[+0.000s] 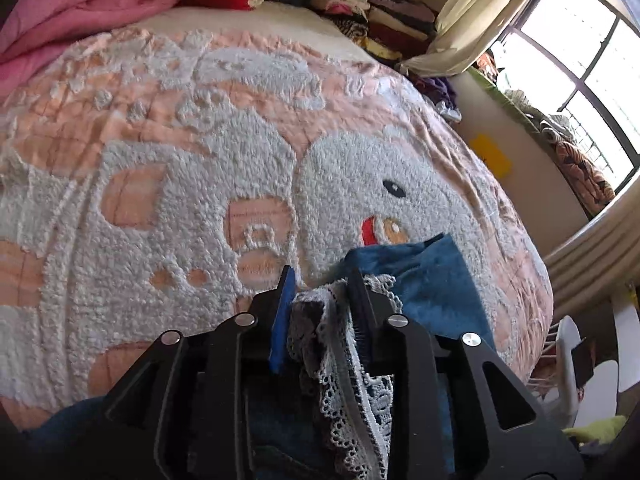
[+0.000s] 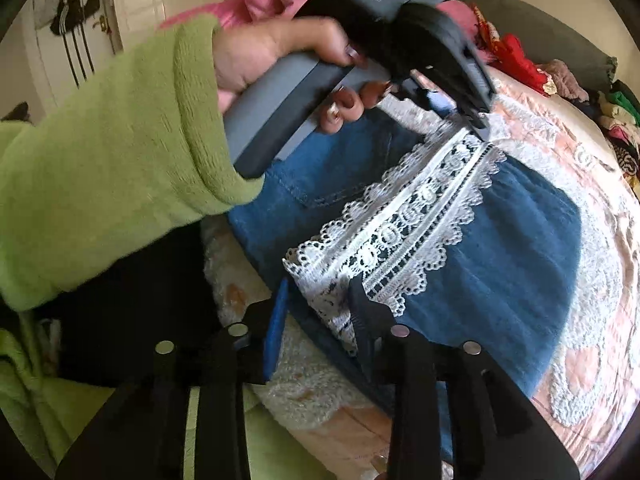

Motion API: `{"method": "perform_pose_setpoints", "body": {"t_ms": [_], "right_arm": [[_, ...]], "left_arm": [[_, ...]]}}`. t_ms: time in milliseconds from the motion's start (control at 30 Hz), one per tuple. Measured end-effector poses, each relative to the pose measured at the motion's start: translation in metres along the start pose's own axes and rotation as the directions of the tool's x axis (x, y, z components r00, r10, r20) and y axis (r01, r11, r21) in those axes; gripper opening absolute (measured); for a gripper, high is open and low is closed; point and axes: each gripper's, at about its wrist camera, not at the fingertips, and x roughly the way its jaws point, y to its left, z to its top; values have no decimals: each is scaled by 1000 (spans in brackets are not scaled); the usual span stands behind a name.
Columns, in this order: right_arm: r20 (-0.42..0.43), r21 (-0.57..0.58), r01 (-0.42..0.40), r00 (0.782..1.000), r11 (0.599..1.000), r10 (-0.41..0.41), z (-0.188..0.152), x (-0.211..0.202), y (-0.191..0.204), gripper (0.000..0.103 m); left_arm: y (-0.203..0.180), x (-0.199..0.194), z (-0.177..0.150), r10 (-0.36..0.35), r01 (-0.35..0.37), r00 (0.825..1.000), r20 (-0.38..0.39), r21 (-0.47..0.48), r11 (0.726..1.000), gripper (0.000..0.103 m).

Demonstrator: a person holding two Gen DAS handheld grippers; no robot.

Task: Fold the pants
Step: 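Lay the folded lace edge down and open both tools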

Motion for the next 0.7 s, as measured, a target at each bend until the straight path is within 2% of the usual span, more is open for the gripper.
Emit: {"method": "perform_pose_setpoints", "body": {"t_ms": [67,133,233,333,433,567,667,700], "right_arm": [[30,27,-1,1000,1000,0,-3,-15,-8,40],[50,49,19,999,999,-21,-5,-28,-16,43],[70,102,77,994,992,-84,-12,-47,-34,43],[77,159,122,988,980,-136,-20,-60,-53,43],[76,201,166,980,965,-184,-30,-69,-69,44],[74,242,180,976,953,-204,-42,-73,-80,44],[83,264,161,979,951,-188,-49,-73,-83,44],[85,263,159,979,952,-187,-50,-72,-82,44]], "left_arm": [[-1,-8,1,20,-20,999,28,9,1000,27],[-5,-19,1,40,-42,997,69,29,999,27],[-12,-41,-6,40,-45,991,128,43,998,27],[-21,-57,-22,71,-80,988,138,65,995,27],[-26,-69,-50,96,-101,991,96,52,994,27],[-23,-77,-83,95,-95,995,26,-6,995,28],[-23,-76,-109,34,-37,998,-52,-57,998,28],[-24,-74,-117,-10,4,997,-80,-78,997,28]]}}
